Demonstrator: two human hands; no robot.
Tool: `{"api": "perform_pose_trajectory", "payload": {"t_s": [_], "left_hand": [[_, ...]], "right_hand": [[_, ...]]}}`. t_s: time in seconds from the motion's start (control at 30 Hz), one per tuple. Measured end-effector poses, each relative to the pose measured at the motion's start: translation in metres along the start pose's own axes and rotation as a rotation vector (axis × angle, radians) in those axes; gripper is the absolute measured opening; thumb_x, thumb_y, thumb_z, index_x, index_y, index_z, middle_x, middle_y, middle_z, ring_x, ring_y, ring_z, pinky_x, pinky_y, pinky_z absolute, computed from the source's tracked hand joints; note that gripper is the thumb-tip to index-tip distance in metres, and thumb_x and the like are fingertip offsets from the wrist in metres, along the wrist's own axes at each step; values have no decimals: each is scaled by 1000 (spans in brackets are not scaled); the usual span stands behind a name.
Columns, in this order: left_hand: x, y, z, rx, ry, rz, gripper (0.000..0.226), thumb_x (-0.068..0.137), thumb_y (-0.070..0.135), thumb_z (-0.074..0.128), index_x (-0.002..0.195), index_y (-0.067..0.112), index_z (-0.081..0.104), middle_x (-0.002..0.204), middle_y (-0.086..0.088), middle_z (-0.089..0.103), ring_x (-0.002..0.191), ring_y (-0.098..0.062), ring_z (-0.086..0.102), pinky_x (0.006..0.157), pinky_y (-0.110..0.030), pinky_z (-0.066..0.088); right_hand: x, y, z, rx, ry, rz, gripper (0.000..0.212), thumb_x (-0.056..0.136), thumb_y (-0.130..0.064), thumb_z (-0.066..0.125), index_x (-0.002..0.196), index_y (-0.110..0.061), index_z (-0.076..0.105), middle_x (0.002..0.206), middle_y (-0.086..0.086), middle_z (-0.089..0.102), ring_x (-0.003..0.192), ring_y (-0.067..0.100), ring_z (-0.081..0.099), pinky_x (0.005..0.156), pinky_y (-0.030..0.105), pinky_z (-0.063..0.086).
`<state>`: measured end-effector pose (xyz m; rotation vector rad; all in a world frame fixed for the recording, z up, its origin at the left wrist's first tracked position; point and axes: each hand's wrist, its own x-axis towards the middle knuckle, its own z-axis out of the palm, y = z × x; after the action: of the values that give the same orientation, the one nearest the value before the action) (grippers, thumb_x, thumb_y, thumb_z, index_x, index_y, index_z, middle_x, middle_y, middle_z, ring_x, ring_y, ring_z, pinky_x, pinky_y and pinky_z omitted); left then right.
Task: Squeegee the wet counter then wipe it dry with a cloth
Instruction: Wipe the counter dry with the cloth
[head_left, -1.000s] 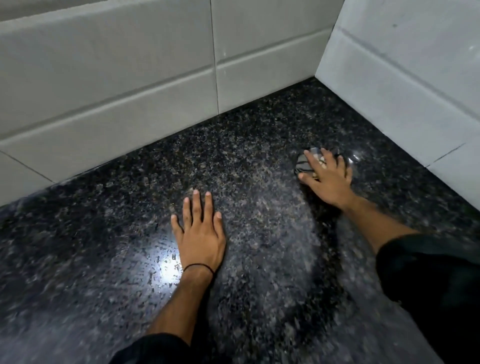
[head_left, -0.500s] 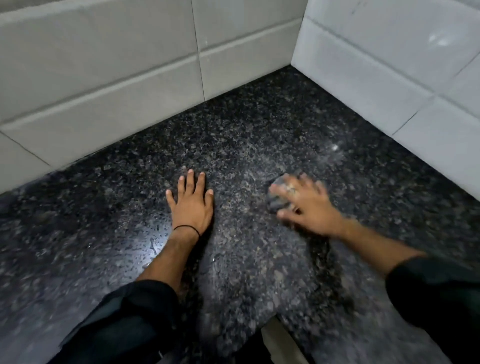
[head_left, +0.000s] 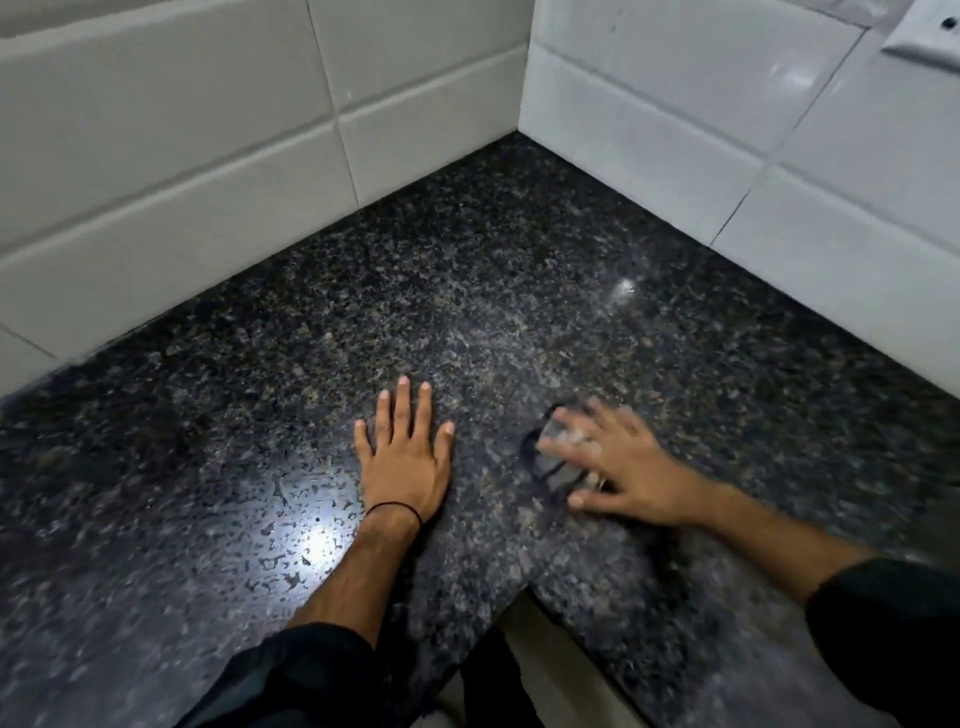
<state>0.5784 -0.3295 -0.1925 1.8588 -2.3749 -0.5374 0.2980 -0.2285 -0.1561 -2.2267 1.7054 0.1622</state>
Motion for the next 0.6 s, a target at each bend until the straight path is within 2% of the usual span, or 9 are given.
{"api": "perform_pose_trajectory", "payload": {"t_s": [0.1,0.17,0.2,0.27,0.33,0.4,0.47,0.53,0.6], "left_hand": [[2,2,-4,-11,-14,2,62,101,54,16,156,33,0,164,8,-13,151,-19,-11,119,-50,-9],[4,8,-9,-12,4,1,60,101,50,22,157,29,9,165,4,-2,151,-24,-3,120,-52,-4],[6,13,-11,-9,31,-3,59,102,47,26,156,27,16,165,2,5,150,-27,4,120,-54,-2],[10,24,-14,-4,92,-5,54,101,39,32,152,24,27,163,2,15,146,-29,18,119,-57,4],[20,37,-16,-21,119,30,51,101,36,35,150,24,32,163,2,17,144,-26,23,118,-58,7],[36,49,-17,-51,118,73,50,101,36,36,149,24,33,164,3,14,147,-24,19,117,-57,7],[57,57,-18,-57,111,99,50,101,38,35,150,25,33,164,4,12,149,-23,15,118,-57,7],[72,56,-18,-50,98,111,51,102,39,34,150,26,32,164,4,12,150,-22,13,118,-56,7],[89,56,-18,-38,90,116,50,102,39,33,150,24,33,163,2,20,149,-22,19,119,-56,6]], "right_hand": [[5,68,-13,93,131,522,72,81,-83,26,146,-62,3,164,-9,3,150,31,0,118,58,5],[18,82,-20,262,232,850,71,86,-77,33,149,-55,9,164,-6,3,149,35,-1,118,58,1],[30,75,-21,318,245,930,70,88,-74,35,150,-53,8,165,-4,0,149,37,-4,117,59,-2],[52,43,-16,308,240,868,69,91,-70,36,151,-52,7,165,-3,-4,148,40,-8,115,61,-7],[62,0,-5,214,208,557,68,91,-70,36,150,-54,4,165,-5,-7,148,39,-11,114,61,-10],[56,-19,0,113,122,235,69,90,-73,33,148,-58,1,164,-10,-8,149,33,-13,114,59,-10],[53,8,-12,47,100,83,69,88,-76,32,148,-58,3,164,-12,-3,150,27,-9,115,56,-6],[60,54,-23,52,139,191,70,85,-79,32,147,-59,7,164,-12,3,151,28,-3,115,57,-1],[74,115,-38,147,215,526,70,84,-79,33,147,-59,10,164,-9,6,150,34,1,115,59,1]]}}
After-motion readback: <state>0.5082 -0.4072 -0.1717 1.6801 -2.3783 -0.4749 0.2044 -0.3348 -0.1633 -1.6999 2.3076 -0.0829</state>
